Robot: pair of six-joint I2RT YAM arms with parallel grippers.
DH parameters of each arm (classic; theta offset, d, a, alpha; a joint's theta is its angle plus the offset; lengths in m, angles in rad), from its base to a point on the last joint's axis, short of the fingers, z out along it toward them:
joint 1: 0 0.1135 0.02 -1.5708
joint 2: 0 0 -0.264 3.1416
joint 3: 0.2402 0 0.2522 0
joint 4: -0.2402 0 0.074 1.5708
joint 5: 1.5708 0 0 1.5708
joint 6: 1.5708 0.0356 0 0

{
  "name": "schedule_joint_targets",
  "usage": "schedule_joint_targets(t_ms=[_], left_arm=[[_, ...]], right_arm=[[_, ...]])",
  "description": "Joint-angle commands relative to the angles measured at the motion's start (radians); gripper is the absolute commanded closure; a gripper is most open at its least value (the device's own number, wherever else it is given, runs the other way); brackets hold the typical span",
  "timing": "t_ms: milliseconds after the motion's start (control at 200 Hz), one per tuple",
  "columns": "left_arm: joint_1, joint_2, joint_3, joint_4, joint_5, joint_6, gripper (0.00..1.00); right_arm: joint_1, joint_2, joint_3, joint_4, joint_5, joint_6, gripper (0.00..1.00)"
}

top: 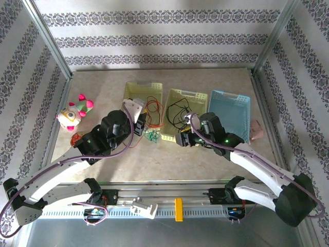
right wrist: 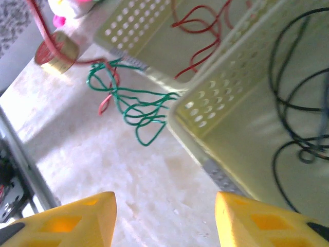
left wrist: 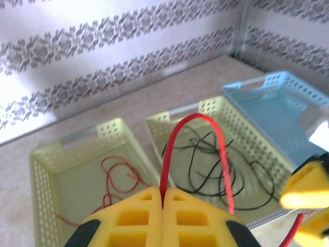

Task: Untangle the cables

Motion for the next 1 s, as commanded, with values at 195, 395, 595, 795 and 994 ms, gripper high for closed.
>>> schedule_joint_targets(t_ms=[195, 395, 595, 795, 994], left_arm=[[-0.011, -0.052, 0.14, -0.026, 0.124, 0.044, 1.0], [-0.011, -0.084, 0.179, 0.037, 0.099, 0.066, 1.0], [-0.009, -0.067, 0.19, 0.145, 0.078, 0.092, 1.0], [0.014, 0.021, 0.264, 0.228, -0.076, 0.139, 1.0], [0.217, 0.136, 0.35, 0.255, 0.033, 0.045, 1.0]], right_arm=[[0.009, 0.016, 0.053, 0.041, -0.009, -0.028, 0.46], [-0.039, -0.035, 0.018, 0.069, 0.046, 0.009, 0.46], [-0.053, -0.072, -0.003, 0.067, 0.081, 0.014, 0.46], [-0.056, -0.08, -0.007, 0.06, 0.093, 0.019, 0.46], [-0.057, -0.086, 0.001, 0.055, 0.114, 0.019, 0.46]])
